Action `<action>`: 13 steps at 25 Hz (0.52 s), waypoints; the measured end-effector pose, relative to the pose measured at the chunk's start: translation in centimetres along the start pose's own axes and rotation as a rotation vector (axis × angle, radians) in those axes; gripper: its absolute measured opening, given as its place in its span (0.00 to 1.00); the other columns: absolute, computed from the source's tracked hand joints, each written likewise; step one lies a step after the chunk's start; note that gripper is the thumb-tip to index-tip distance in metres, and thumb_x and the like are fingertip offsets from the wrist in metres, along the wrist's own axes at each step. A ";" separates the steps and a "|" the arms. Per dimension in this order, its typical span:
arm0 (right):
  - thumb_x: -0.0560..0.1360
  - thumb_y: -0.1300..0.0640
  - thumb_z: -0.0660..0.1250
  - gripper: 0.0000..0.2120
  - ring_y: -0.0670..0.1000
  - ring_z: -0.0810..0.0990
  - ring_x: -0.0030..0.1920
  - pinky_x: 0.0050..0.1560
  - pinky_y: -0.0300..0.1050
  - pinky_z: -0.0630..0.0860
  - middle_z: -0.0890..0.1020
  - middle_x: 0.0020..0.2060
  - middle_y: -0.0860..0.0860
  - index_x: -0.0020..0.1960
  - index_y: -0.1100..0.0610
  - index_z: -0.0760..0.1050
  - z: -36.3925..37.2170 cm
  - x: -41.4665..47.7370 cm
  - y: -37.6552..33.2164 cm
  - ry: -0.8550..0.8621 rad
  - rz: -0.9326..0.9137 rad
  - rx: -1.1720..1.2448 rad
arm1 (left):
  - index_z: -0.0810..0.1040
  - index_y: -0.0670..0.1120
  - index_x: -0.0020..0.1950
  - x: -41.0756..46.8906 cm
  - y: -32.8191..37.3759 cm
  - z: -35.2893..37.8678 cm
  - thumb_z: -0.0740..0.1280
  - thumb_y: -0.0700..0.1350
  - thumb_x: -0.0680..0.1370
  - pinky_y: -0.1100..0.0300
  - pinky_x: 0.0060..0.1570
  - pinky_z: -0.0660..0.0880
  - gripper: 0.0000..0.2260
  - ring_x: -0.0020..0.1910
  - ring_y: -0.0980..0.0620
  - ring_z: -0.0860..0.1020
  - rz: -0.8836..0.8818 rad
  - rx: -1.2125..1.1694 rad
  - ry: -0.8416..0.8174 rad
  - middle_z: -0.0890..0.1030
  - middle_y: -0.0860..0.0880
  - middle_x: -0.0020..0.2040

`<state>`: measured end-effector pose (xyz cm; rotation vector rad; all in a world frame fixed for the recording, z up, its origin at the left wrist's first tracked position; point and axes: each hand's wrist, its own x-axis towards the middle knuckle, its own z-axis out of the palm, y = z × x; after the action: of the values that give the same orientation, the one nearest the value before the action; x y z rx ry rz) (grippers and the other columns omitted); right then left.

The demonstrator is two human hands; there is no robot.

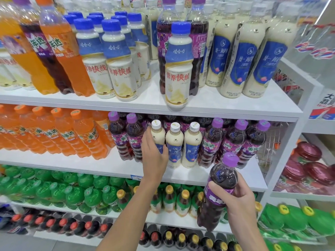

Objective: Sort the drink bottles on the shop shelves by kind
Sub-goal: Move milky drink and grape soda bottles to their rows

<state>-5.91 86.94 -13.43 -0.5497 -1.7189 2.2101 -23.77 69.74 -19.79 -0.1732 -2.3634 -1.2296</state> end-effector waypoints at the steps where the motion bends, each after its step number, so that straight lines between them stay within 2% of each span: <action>1: 0.59 0.60 0.79 0.25 0.49 0.86 0.46 0.51 0.50 0.78 0.88 0.49 0.52 0.55 0.51 0.84 0.0 0.0 0.0 -0.001 -0.001 -0.003 | 0.57 0.40 0.82 -0.2 -0.1 0.0 0.72 0.38 0.78 0.48 0.74 0.69 0.37 0.77 0.43 0.65 0.001 0.020 0.005 0.65 0.41 0.76; 4: 0.58 0.59 0.80 0.27 0.50 0.86 0.47 0.51 0.50 0.78 0.88 0.49 0.53 0.58 0.54 0.83 0.0 0.3 0.1 -0.011 0.001 -0.019 | 0.55 0.39 0.82 -0.6 0.1 -0.1 0.72 0.40 0.79 0.58 0.64 0.73 0.37 0.74 0.47 0.66 -0.036 0.021 0.009 0.62 0.40 0.77; 6: 0.59 0.58 0.80 0.29 0.51 0.86 0.48 0.53 0.51 0.79 0.88 0.50 0.53 0.60 0.54 0.82 -0.1 0.3 0.3 -0.022 0.004 -0.028 | 0.56 0.38 0.82 -0.8 0.2 0.0 0.71 0.39 0.80 0.66 0.61 0.69 0.35 0.72 0.49 0.66 -0.036 0.001 0.006 0.62 0.39 0.77; 10: 0.58 0.57 0.80 0.30 0.52 0.86 0.50 0.54 0.52 0.79 0.88 0.50 0.52 0.60 0.52 0.82 -0.3 0.3 0.5 -0.028 0.009 -0.038 | 0.57 0.41 0.82 -0.8 -0.3 0.1 0.70 0.40 0.81 0.72 0.67 0.61 0.34 0.76 0.47 0.64 -0.038 -0.076 -0.016 0.63 0.41 0.77; 13: 0.57 0.58 0.80 0.30 0.53 0.86 0.50 0.53 0.52 0.79 0.88 0.50 0.52 0.59 0.52 0.82 -0.4 0.4 0.6 -0.023 0.007 -0.033 | 0.61 0.45 0.81 -0.9 -0.4 -0.7 0.73 0.40 0.79 0.69 0.72 0.62 0.33 0.76 0.54 0.66 -0.019 -0.157 -0.020 0.67 0.48 0.77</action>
<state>-6.06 87.34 -14.13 -0.5401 -1.7704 2.2049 -22.86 68.99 -20.17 -0.2153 -2.2895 -1.4291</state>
